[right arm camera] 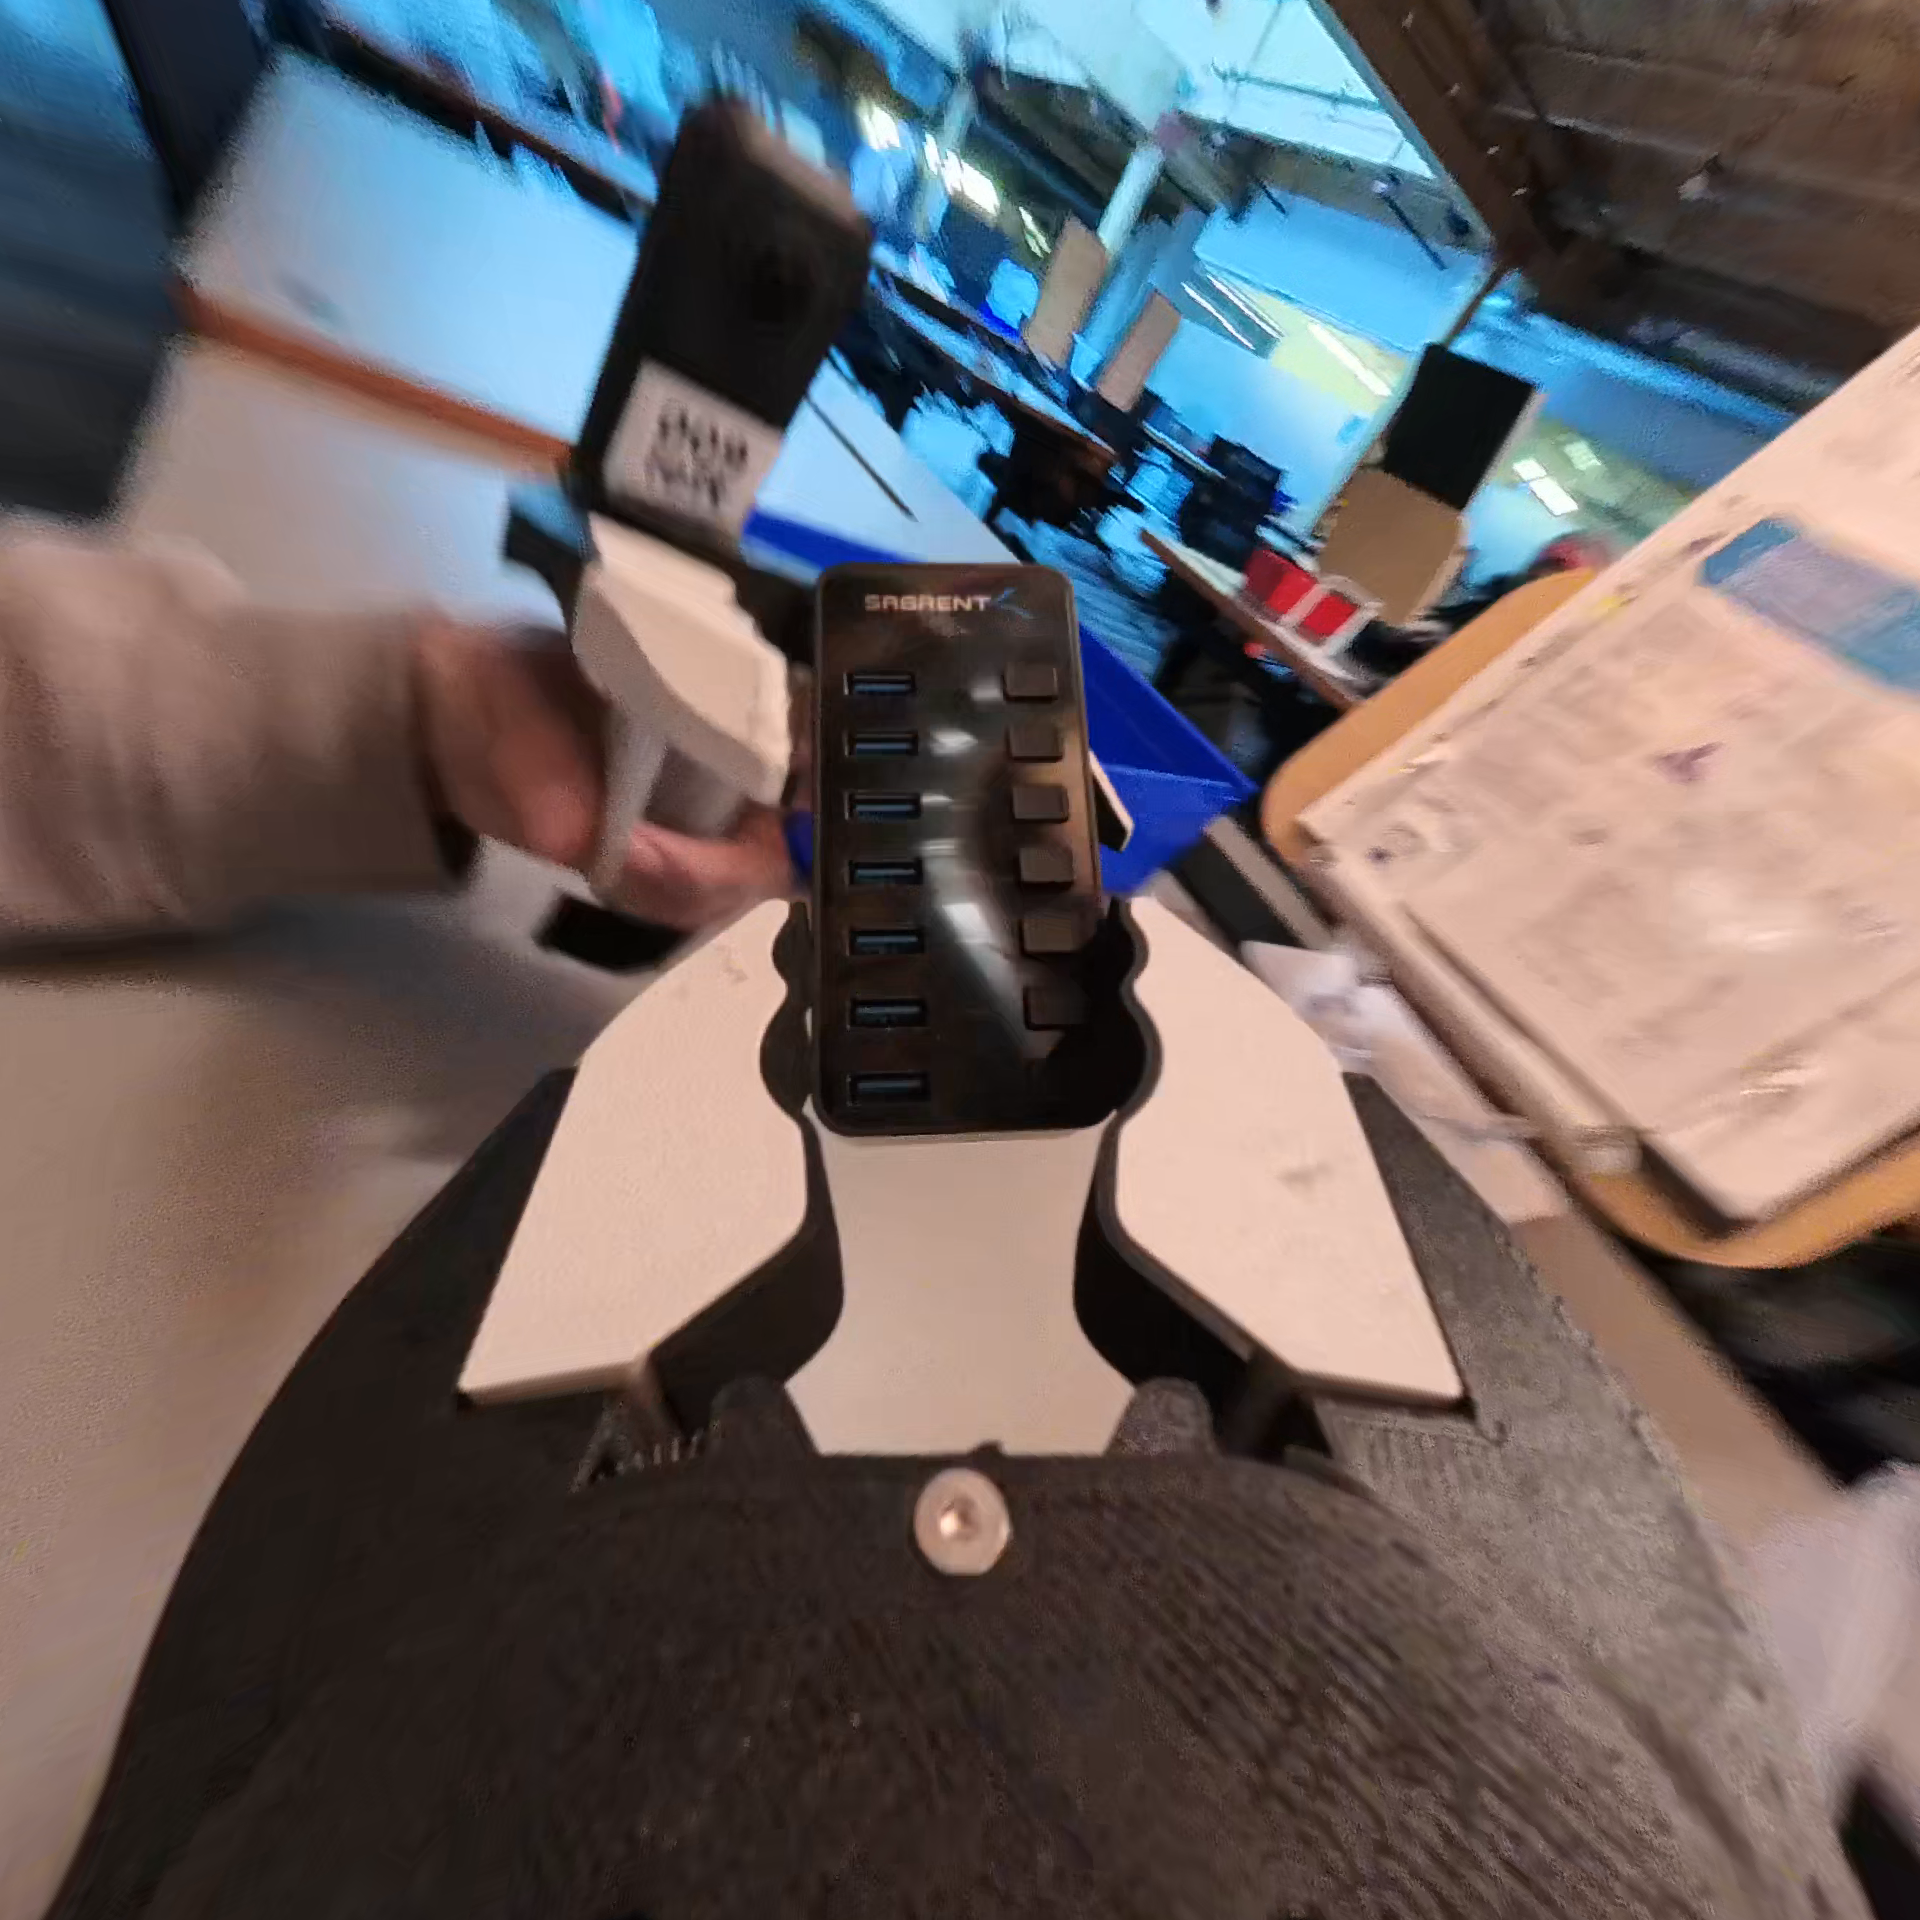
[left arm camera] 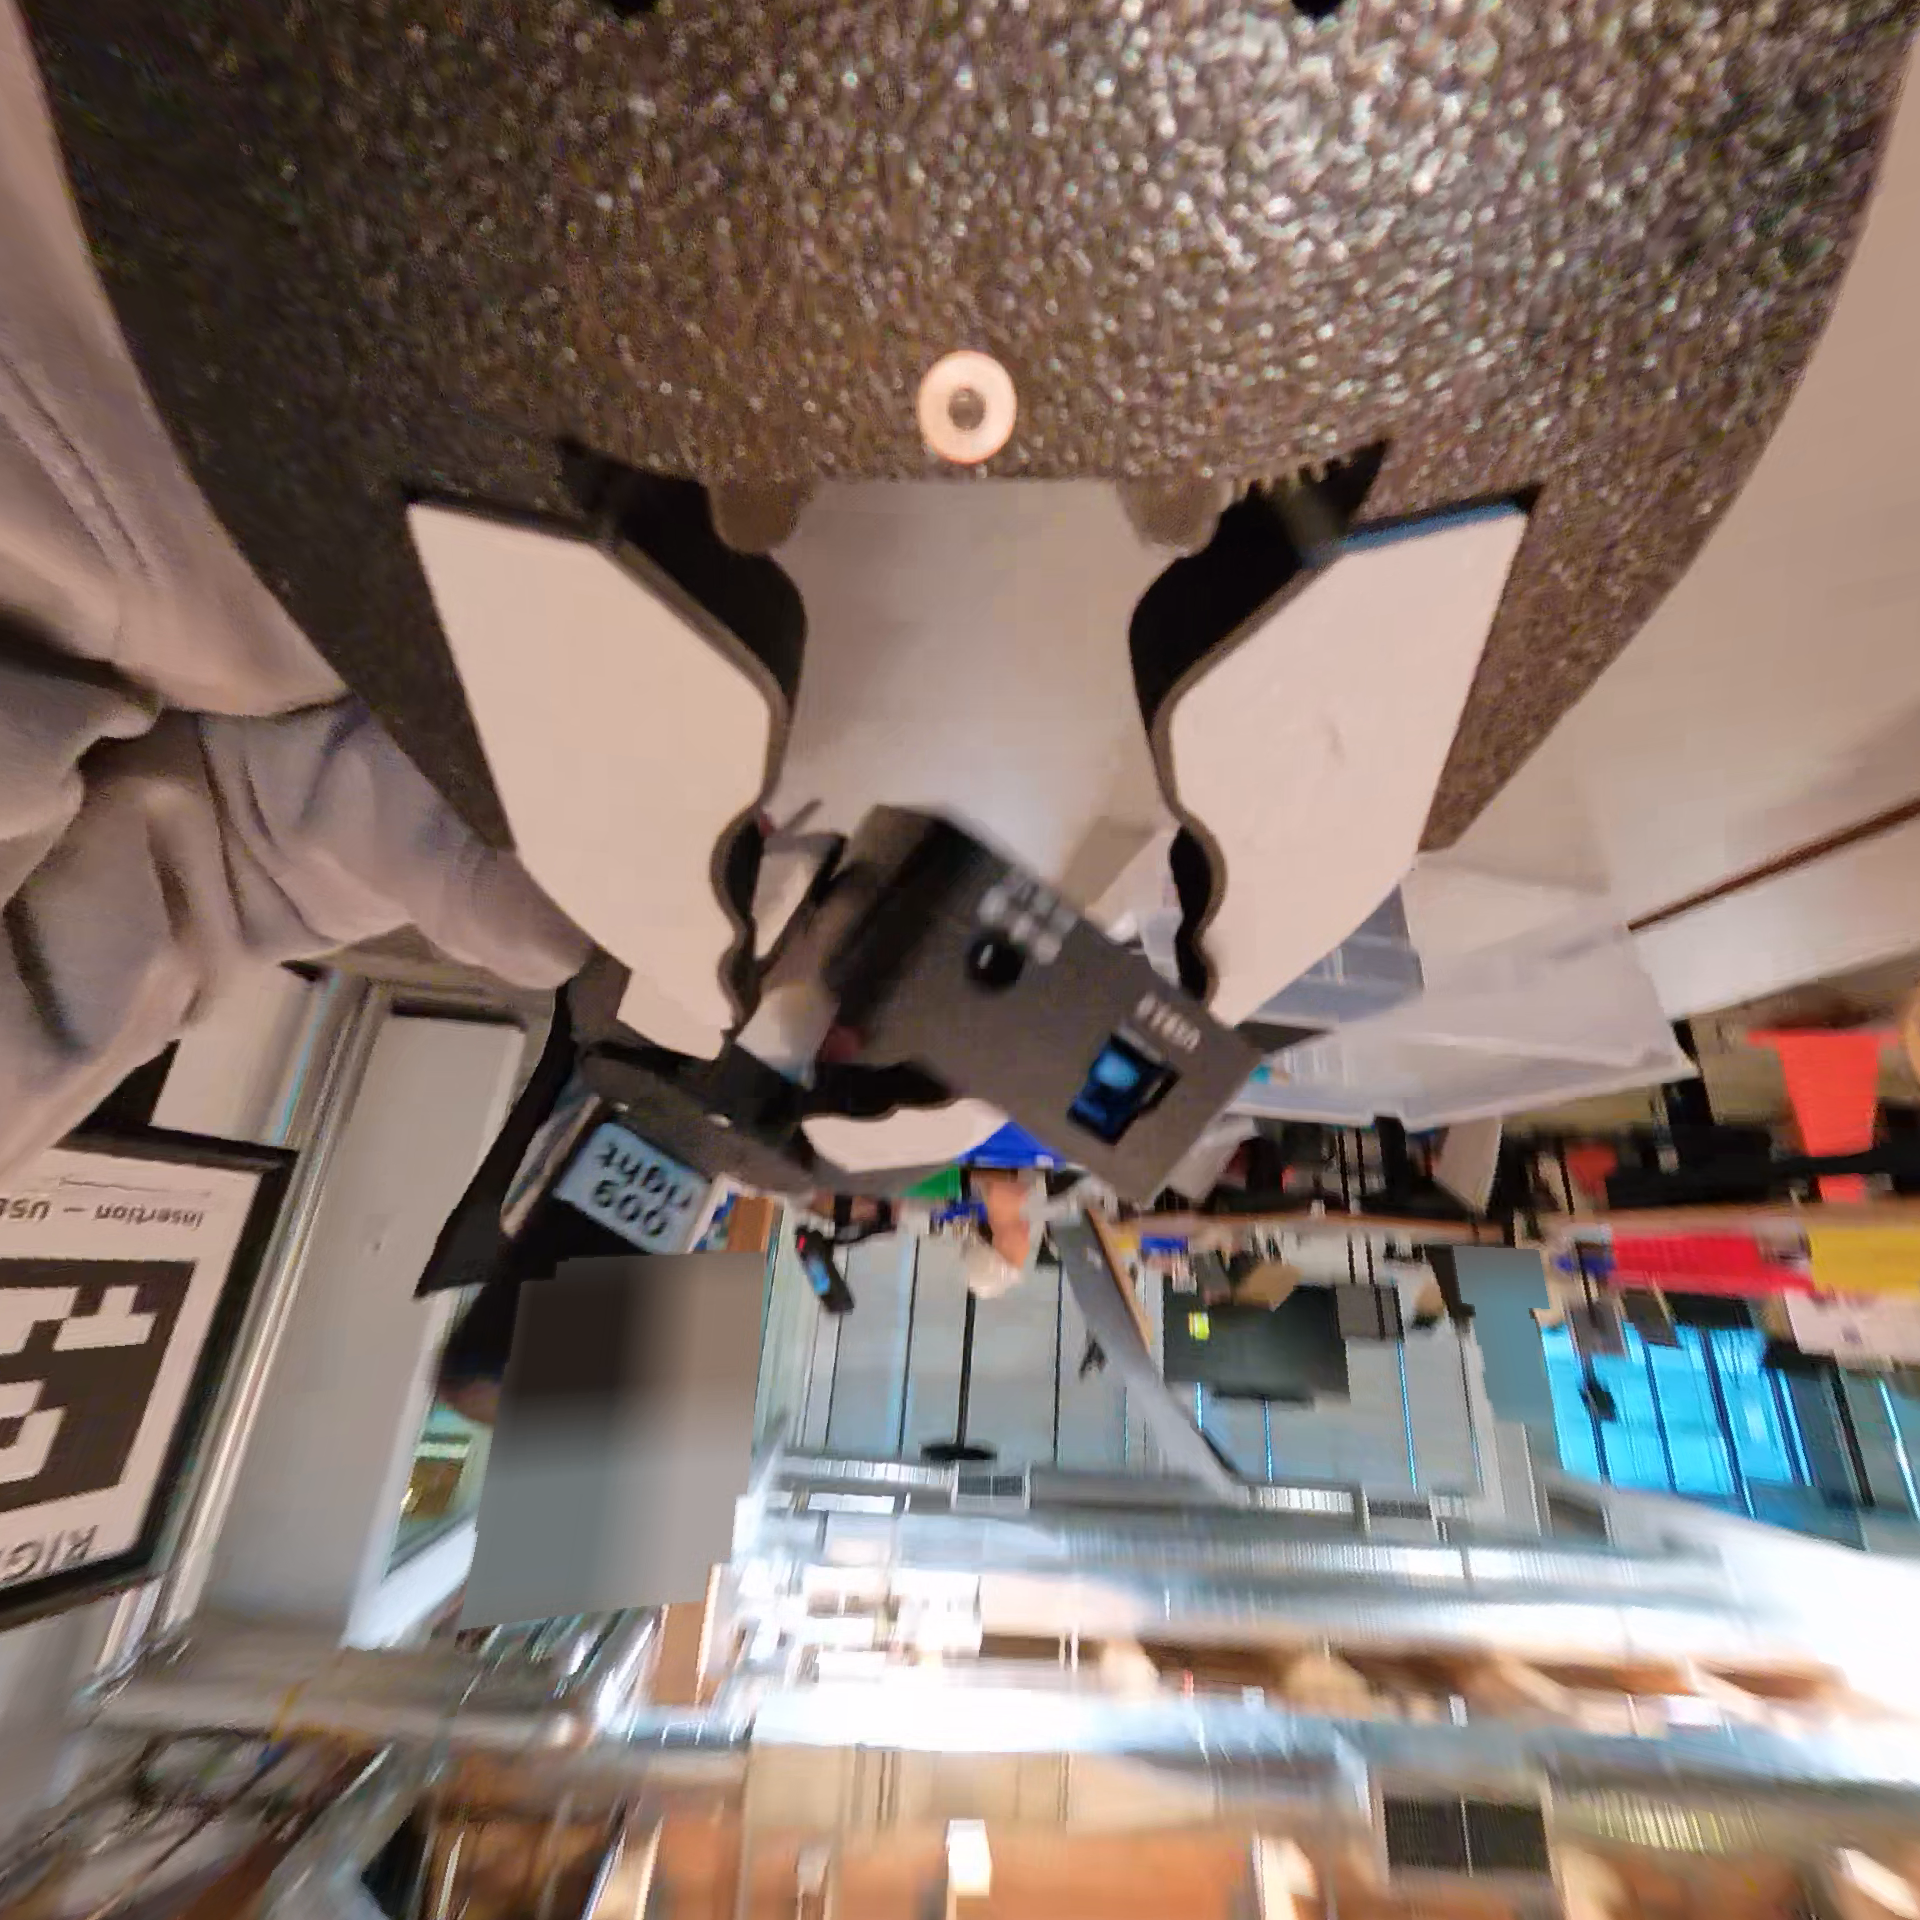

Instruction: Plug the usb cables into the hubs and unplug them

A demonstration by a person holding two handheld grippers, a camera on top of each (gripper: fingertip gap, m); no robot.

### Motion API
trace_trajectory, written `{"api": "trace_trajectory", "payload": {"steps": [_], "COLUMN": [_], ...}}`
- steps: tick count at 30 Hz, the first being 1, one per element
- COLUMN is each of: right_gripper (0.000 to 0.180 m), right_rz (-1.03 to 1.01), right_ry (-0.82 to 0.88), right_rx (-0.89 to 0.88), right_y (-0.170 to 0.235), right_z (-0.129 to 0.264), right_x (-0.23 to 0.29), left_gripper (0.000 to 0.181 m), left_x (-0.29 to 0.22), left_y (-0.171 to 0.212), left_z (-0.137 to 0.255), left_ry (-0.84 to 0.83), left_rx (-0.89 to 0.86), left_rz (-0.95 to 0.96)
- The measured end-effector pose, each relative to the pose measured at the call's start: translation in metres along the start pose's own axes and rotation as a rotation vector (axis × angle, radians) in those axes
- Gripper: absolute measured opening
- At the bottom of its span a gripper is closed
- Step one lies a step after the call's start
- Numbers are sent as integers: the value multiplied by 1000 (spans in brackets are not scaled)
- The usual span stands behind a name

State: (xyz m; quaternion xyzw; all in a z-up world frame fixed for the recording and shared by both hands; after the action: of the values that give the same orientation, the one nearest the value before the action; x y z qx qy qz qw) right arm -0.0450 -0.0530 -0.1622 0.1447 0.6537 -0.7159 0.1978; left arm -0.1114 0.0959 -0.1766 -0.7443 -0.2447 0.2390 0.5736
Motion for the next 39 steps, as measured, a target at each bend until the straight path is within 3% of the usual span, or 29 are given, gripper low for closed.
{"api": "trace_trajectory", "payload": {"steps": [4,6,10,14,19,24,26,28,36,37,39], "right_gripper": [55,55,55,56,77,77,75,60,60,60,60], "right_rz": [406,532,652,552,284,471,472,450,505,553,638], "right_ry": [138,173,183,218,168,248,320,354,311,329,361], "right_rx": [188,205,271,264,111,309,314,326,353,386,455], "right_y": [0,-1,3,13,7,11,9,9,11,11,9], "right_z": [5,9,10,4,0,-20,-23,-24,-19,-15,-2], "right_x": [4,4,5,6,5,7,4,1,-13,-20,-48], "left_gripper": [79,43,33,31,30,30,30,30,31,33,54], "left_x": [-3,1,3,7,8,4,3,4,0,0,0], "left_y": [-2,-1,5,9,5,6,5,4,7,8,7], "left_z": [-8,-7,-8,-7,-3,-16,-22,-24,-32,-33,-32], "left_ry": [4,-43,-83,-128,-112,-125,-175,-237,-346,-349,-359], "left_rx": [132,192,312,311,257,196,159,105,84,73,45], "left_rz": [95,127,170,164,192,169,163,171,104,97,85]}}
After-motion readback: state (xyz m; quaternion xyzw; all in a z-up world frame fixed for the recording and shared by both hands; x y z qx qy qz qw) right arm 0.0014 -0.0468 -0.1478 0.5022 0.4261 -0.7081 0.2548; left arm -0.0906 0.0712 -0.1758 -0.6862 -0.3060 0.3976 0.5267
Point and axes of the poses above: each gripper's, where its closed fingertips meet, z back along the fingers, y out of its underside, x = y × z across the jaws, the point moved 9 cm from there along z, back along the fingers, and after that the axes turned 1 degree about y, right-handed, at the moved point
